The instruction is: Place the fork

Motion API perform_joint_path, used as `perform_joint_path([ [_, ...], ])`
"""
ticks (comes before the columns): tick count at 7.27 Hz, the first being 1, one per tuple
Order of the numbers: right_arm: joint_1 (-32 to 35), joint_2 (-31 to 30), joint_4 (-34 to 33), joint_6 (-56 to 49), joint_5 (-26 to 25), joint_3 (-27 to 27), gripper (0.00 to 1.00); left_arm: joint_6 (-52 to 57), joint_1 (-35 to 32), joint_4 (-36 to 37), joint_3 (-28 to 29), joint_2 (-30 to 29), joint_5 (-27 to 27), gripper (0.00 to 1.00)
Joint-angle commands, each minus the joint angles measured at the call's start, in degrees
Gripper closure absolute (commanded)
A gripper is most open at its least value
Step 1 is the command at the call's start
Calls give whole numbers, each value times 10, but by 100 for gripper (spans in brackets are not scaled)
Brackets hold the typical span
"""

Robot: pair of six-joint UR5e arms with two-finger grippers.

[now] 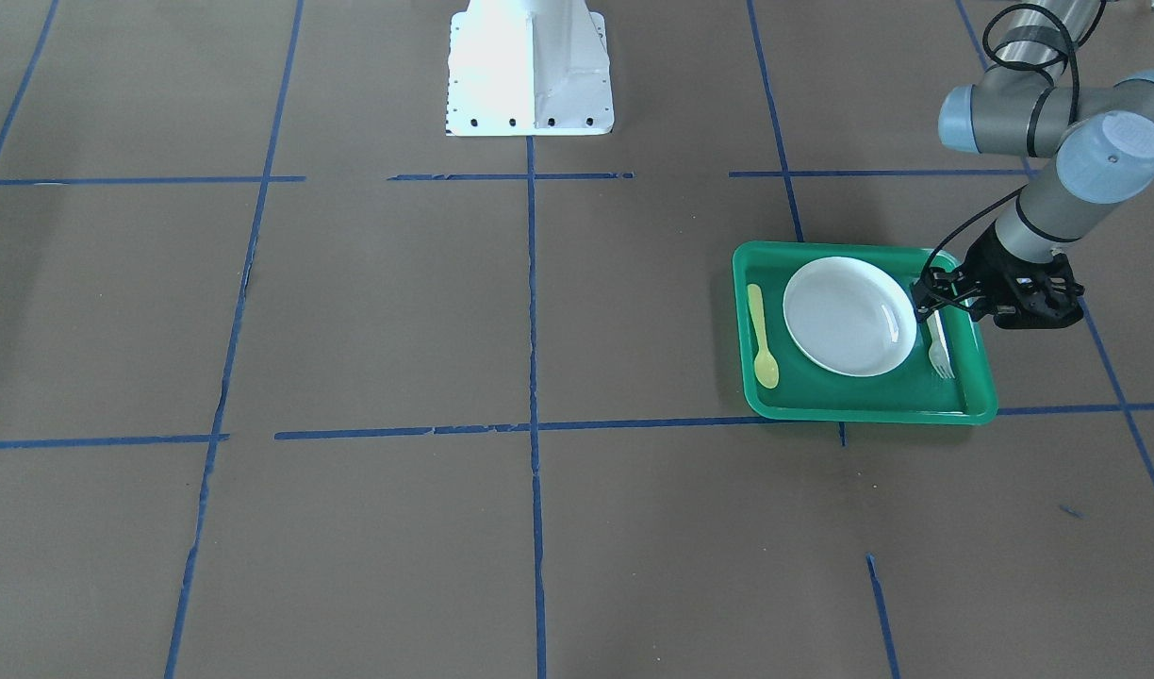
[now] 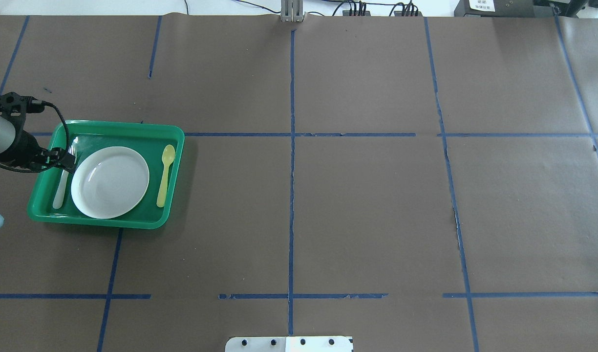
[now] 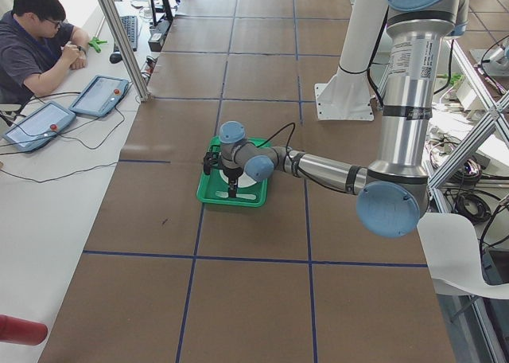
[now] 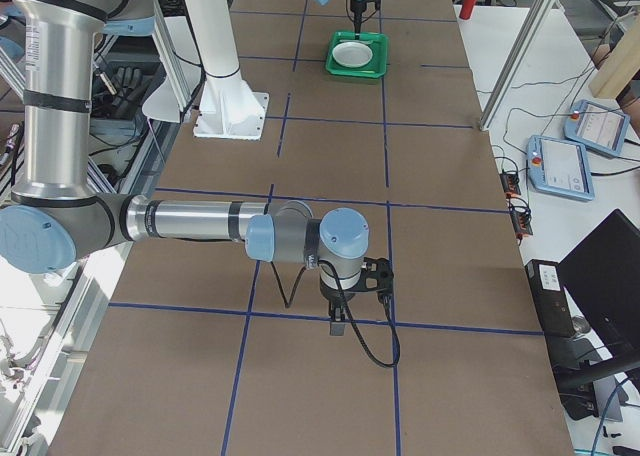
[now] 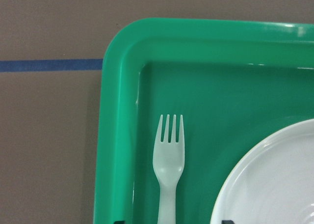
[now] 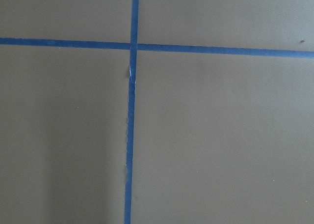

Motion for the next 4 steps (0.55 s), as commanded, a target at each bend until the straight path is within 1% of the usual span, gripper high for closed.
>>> perform_joint_path([
  [1,0,0,0,0,0,0,0,1,-33,9,-46,0,-1,0],
  [2,0,0,0,0,0,0,0,6,-49,10,-69,0,-1,0],
  [3,0,0,0,0,0,0,0,84,-70,31,-77,0,-1,0],
  [4,0,0,0,0,0,0,0,210,-119,97,-84,-9,-1,0],
])
